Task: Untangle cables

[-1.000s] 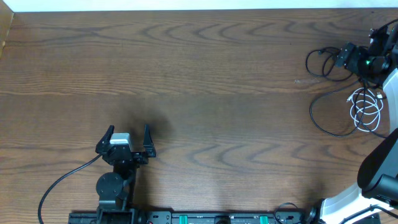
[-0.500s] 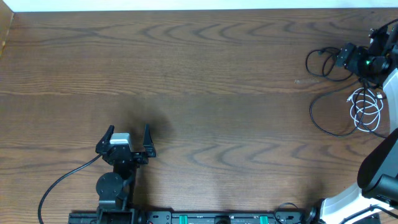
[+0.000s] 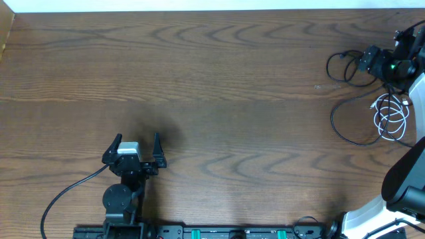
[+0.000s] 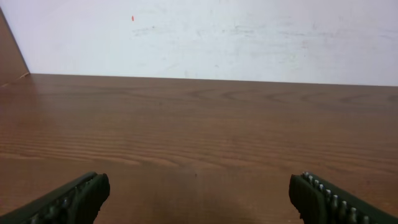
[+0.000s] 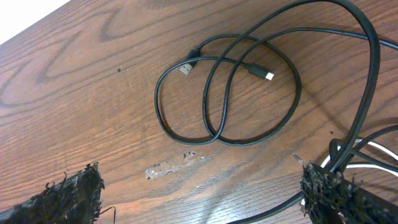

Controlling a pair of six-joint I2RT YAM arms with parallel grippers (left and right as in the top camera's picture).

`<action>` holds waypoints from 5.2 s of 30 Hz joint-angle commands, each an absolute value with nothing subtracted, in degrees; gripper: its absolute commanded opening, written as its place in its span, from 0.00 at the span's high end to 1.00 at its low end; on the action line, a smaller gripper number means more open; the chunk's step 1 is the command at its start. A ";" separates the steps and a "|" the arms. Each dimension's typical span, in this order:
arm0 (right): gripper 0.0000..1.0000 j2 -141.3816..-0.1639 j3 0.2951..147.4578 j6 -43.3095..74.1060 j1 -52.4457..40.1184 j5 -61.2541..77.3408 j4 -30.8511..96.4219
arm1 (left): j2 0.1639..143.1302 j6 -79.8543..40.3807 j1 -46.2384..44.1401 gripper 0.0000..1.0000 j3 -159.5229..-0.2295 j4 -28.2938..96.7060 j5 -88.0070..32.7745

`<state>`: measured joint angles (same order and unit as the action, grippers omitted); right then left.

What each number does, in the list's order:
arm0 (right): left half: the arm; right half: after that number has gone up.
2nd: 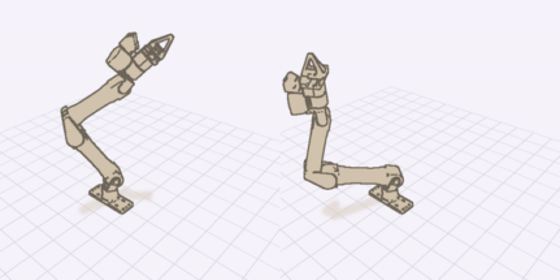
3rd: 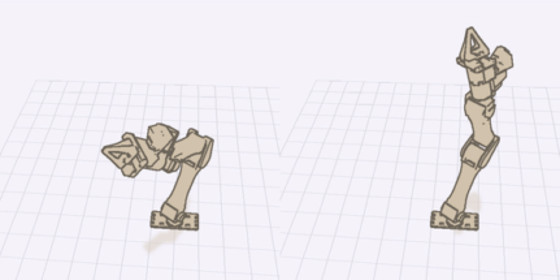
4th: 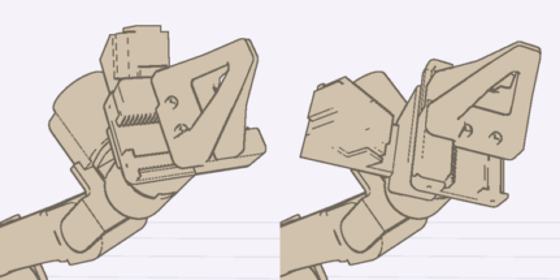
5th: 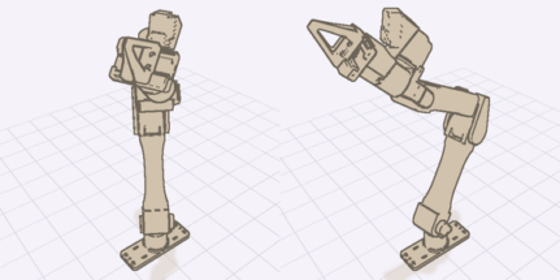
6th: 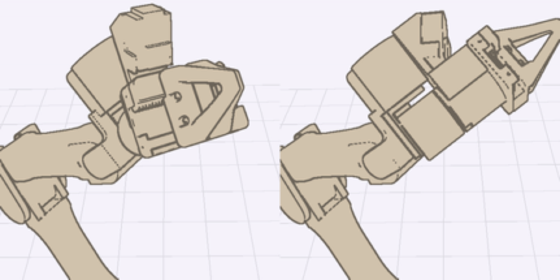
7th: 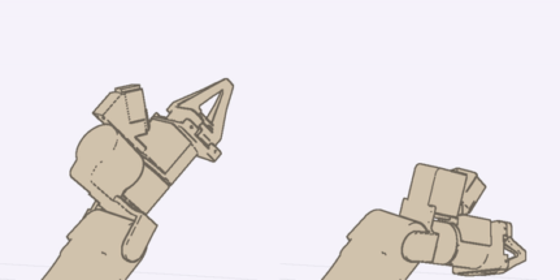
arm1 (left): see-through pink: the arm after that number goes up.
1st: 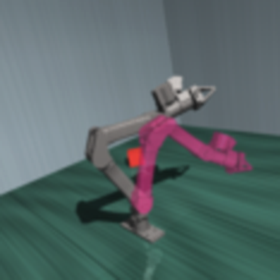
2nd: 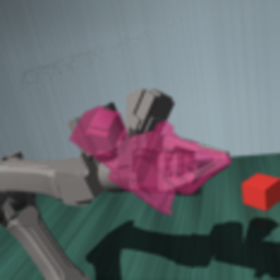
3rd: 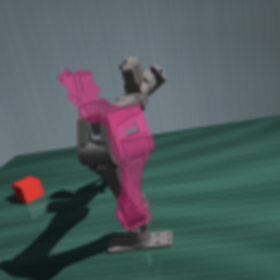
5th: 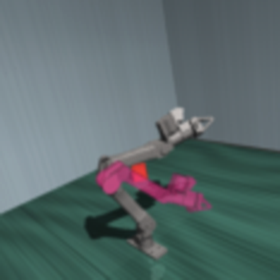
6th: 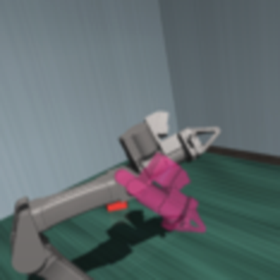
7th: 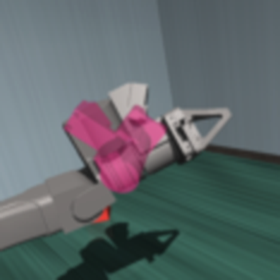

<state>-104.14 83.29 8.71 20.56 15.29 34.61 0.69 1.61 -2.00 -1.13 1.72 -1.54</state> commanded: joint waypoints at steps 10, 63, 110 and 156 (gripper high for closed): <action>0.01 -104.25 83.57 8.51 20.21 15.57 34.52 | 0.23 2.57 -2.22 0.02 -0.23 4.16 0.30; 0.01 -57.01 82.70 8.49 -6.00 3.14 50.89 | 0.23 2.57 -2.22 0.02 -0.23 4.16 0.30; 0.01 -0.27 0.30 -12.95 -3.09 5.48 -6.72 | 0.23 2.57 -2.22 0.02 -0.23 4.16 0.30; 0.01 -0.27 0.32 -11.40 -3.42 4.01 4.05 | 0.23 2.57 -2.22 0.02 -0.23 4.16 0.30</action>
<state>-0.69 0.36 -11.53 -3.29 4.45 3.68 0.62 1.78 -2.00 -1.23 1.89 -1.13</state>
